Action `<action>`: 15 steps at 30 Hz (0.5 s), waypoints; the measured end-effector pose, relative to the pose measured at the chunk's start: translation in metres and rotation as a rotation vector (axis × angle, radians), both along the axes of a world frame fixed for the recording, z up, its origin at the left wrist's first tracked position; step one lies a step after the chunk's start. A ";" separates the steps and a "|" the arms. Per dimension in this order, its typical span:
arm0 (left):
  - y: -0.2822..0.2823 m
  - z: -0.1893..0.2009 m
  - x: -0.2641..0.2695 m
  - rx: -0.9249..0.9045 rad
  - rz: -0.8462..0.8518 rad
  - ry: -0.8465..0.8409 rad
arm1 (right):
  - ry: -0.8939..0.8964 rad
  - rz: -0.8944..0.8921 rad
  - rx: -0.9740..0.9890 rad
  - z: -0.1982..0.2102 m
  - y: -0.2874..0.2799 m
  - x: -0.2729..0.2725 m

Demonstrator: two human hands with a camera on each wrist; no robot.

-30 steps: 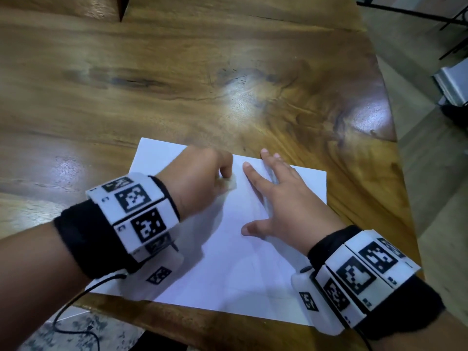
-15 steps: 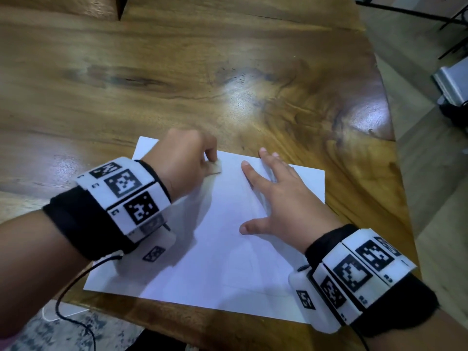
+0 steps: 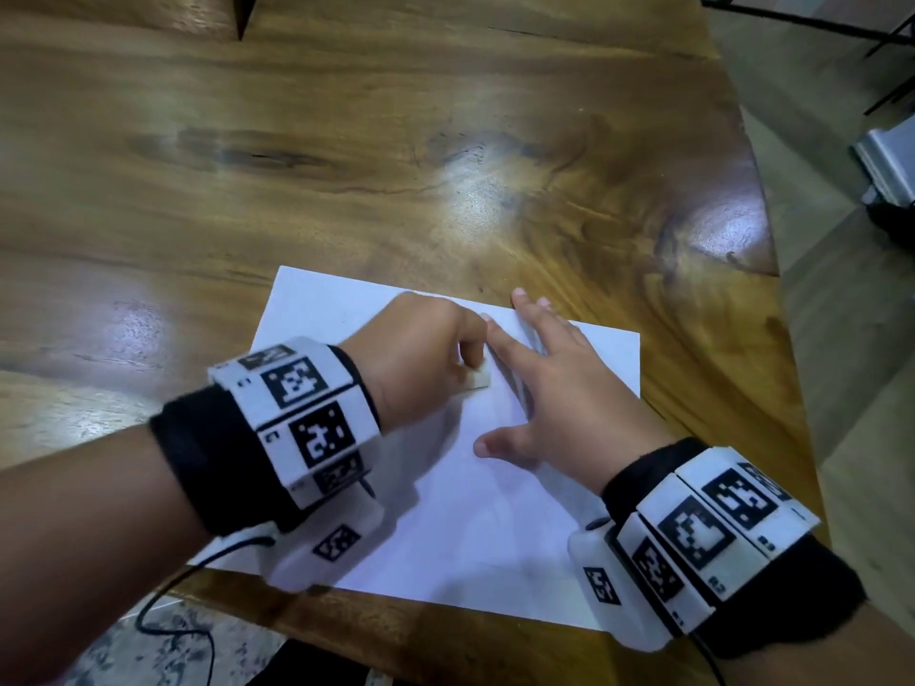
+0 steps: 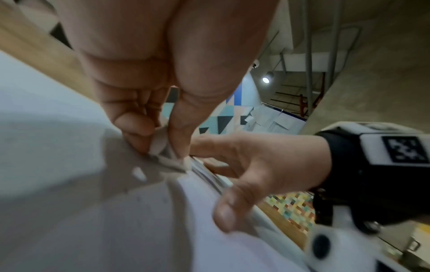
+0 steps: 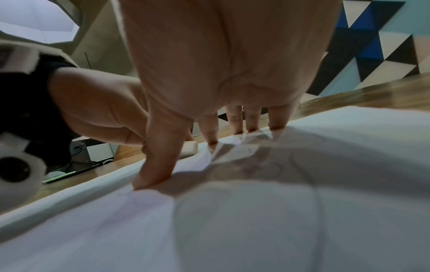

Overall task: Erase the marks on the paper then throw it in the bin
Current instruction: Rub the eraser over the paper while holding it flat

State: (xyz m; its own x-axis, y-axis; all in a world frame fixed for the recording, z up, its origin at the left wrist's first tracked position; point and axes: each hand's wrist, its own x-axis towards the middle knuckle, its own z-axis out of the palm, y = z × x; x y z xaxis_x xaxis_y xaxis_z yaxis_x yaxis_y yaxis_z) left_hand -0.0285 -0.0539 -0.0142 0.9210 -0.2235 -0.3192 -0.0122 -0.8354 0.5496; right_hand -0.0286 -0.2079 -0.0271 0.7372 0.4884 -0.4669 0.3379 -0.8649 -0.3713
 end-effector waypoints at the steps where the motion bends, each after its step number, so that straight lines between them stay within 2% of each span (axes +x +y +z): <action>1: 0.001 0.001 0.004 0.011 -0.001 0.003 | 0.002 0.001 0.000 0.000 0.000 0.000; 5: 0.010 0.004 0.029 0.054 0.108 -0.087 | -0.005 0.018 -0.015 0.000 0.000 0.000; 11: 0.012 -0.004 -0.032 -0.012 -0.234 -0.014 | 0.005 0.013 -0.020 0.001 -0.001 0.000; 13: 0.016 -0.004 -0.032 -0.005 -0.257 0.007 | 0.006 0.022 -0.028 0.001 -0.001 0.000; 15: 0.015 -0.003 -0.016 0.018 -0.184 -0.057 | 0.001 0.032 -0.038 0.000 0.000 -0.001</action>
